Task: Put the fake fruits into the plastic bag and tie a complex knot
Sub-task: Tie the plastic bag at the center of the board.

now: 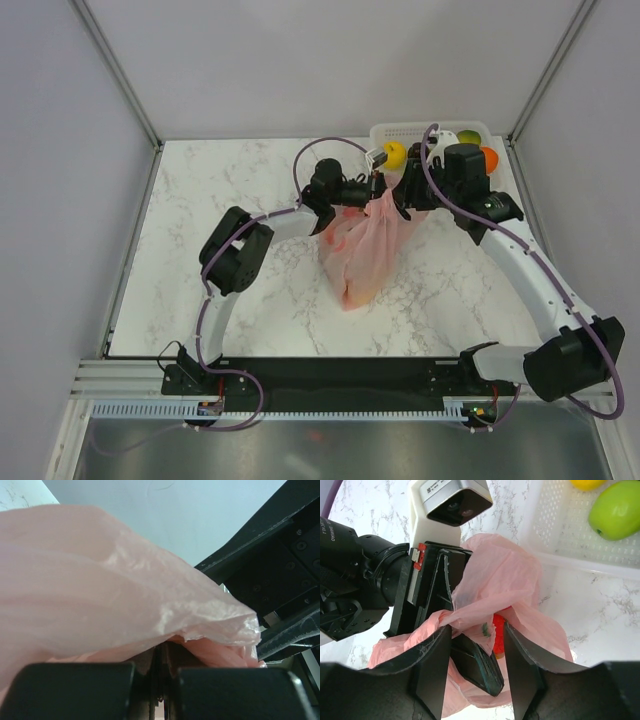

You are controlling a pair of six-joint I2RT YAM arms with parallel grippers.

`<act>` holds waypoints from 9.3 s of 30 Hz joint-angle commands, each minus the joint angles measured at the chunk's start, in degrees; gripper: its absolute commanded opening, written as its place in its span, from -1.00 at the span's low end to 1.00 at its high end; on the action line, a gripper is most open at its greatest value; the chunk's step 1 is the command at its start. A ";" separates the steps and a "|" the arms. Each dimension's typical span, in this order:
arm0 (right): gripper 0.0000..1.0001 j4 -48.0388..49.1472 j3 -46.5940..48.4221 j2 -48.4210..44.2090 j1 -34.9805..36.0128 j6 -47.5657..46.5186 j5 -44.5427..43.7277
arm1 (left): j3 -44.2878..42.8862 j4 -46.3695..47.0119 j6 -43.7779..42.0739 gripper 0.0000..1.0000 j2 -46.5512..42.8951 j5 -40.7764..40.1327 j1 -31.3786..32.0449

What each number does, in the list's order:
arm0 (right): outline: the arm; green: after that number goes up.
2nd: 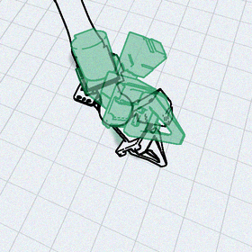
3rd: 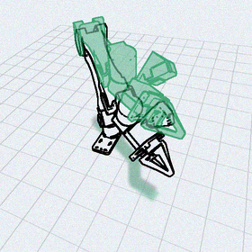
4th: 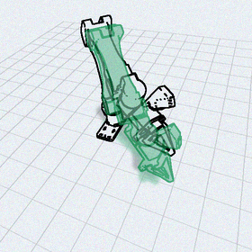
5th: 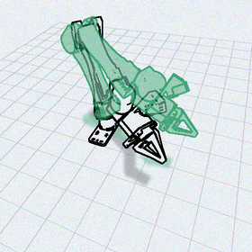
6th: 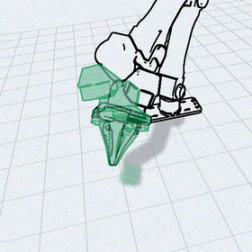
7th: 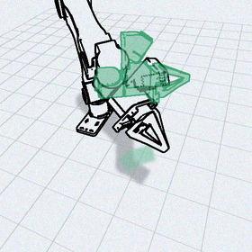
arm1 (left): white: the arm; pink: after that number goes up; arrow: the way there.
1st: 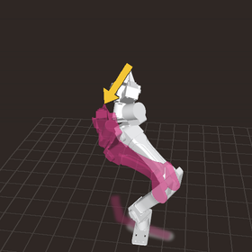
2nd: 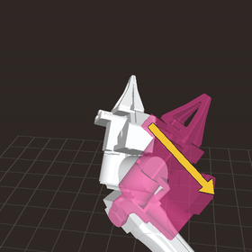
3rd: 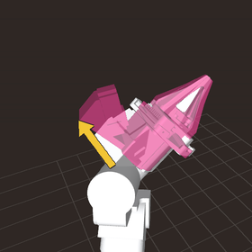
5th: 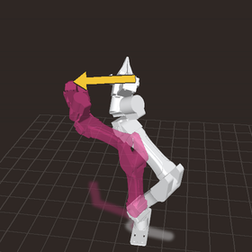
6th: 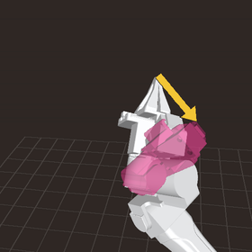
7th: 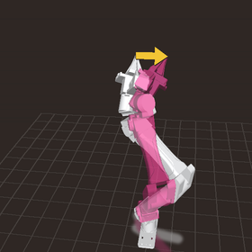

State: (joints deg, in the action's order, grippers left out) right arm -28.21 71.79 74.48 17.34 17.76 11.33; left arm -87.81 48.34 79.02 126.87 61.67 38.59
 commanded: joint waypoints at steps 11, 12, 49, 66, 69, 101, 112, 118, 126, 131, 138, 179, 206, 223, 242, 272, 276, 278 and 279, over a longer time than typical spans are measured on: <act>-0.31 -2.47 -3.93 -6.98 0.15 2.54 -5.45 | -0.70 6.59 1.13 -0.95 0.66 -8.32 0.79; -0.39 -2.64 -4.37 -7.33 0.06 2.54 -5.27 | -0.61 6.77 1.31 -0.95 0.66 -8.67 0.79; 0.16 1.40 -9.91 -7.15 0.15 -0.01 2.82 | -2.36 6.24 5.79 -0.96 2.95 -13.42 1.75; -0.42 2.81 -8.60 -5.84 0.15 -1.67 -3.60 | -1.31 7.39 6.32 -0.85 2.77 -12.63 2.10; -0.71 3.68 -8.77 -5.66 0.15 -1.41 -4.56 | -1.22 7.30 6.14 -0.83 2.86 -12.63 2.37; -1.00 3.60 -9.12 -7.68 0.15 0.70 -16.61 | 3.96 9.23 5.62 -0.15 0.13 -11.57 -0.62; -1.00 3.33 -8.51 -7.24 0.15 0.61 -16.78 | 9.41 12.04 5.53 -0.04 -4.35 -9.90 -3.08; -1.00 3.33 -8.33 -7.15 0.15 0.70 -16.61 | 10.73 12.83 5.44 0.06 -5.75 -9.29 -3.69; -1.00 3.16 -8.33 -7.15 0.15 0.70 -17.04 | 13.89 14.06 5.00 0.15 -8.12 -8.76 -5.19; -1.00 2.98 -8.24 -6.89 0.15 0.70 -16.69 | 15.82 13.02 0.80 0.17 -11.64 -7.71 -5.72; -1.00 2.81 -8.07 -6.36 0.15 0.61 -15.82 | 16.80 4.51 -11.41 0.14 -17.35 -9.10 -5.46; -1.00 2.37 -7.72 -5.57 0.15 0.17 -15.02 | 9.33 -30.40 -52.13 0.22 -26.33 -37.84 4.91; -1.00 1.49 -6.93 -4.69 0.15 0.17 -16.08 | 10.20 -32.78 -56.08 -0.95 -29.83 -41.72 6.24; -1.00 0.17 -6.75 -3.73 0.06 2.10 -21.96 | 13.45 -37.61 -53.02 -0.95 -33.26 -49.10 3.87; -1.00 0.26 -7.01 -4.69 -1.17 2.72 -24.61 | 14.60 -34.19 -53.27 0.14 -33.53 -43.39 3.33; -1.00 1.31 -6.84 -4.08 -1.17 1.84 -20.74 | 8.62 -36.12 -55.64 -0.31 -27.73 -45.85 6.94; -1.00 1.22 -6.75 -3.90 -1.17 1.93 -20.74 | 7.31 -36.56 -55.91 -0.25 -26.41 -43.83 7.11; -1.00 1.40 -6.66 -3.81 -1.17 1.93 -20.65 | 6.34 -37.70 -56.61 -0.24 -26.06 -43.83 7.29; -1.00 1.40 -6.58 -3.73 -1.17 1.84 -20.65 | 6.07 -37.88 -56.70 -0.24 -25.71 -43.83 7.46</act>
State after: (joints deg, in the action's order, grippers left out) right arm -28.21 62.72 70.59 16.36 20.12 -9.65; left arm -78.50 10.48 25.34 100.27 17.04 45.52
